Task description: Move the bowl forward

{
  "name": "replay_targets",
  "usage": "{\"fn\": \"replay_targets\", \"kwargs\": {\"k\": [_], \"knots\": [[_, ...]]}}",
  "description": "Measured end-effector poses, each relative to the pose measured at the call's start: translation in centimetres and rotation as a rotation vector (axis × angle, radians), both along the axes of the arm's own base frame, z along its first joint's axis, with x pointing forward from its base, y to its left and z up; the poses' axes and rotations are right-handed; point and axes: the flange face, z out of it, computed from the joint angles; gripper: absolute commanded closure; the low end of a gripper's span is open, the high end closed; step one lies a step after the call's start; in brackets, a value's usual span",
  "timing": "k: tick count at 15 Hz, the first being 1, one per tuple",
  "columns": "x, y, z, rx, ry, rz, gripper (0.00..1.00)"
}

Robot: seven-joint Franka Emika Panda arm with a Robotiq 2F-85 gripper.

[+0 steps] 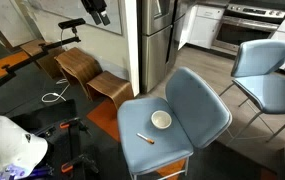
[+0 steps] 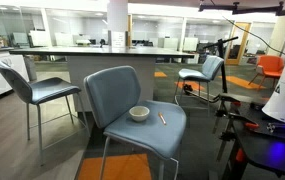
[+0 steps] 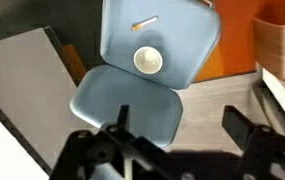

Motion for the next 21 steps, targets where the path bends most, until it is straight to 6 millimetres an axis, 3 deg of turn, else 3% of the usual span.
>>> {"fn": "replay_targets", "kwargs": {"k": [10, 13, 17, 21], "knots": [[0.0, 0.0, 0.0, 0.002, 0.001, 0.000, 0.00], [1.1, -1.2, -1.0, 0.019, 0.021, -0.013, 0.00], [5.5, -4.6, -4.7, 0.088, 0.023, -0.044, 0.00], [10.5, -10.1, -11.3, 0.189, 0.024, -0.165, 0.00]]}}
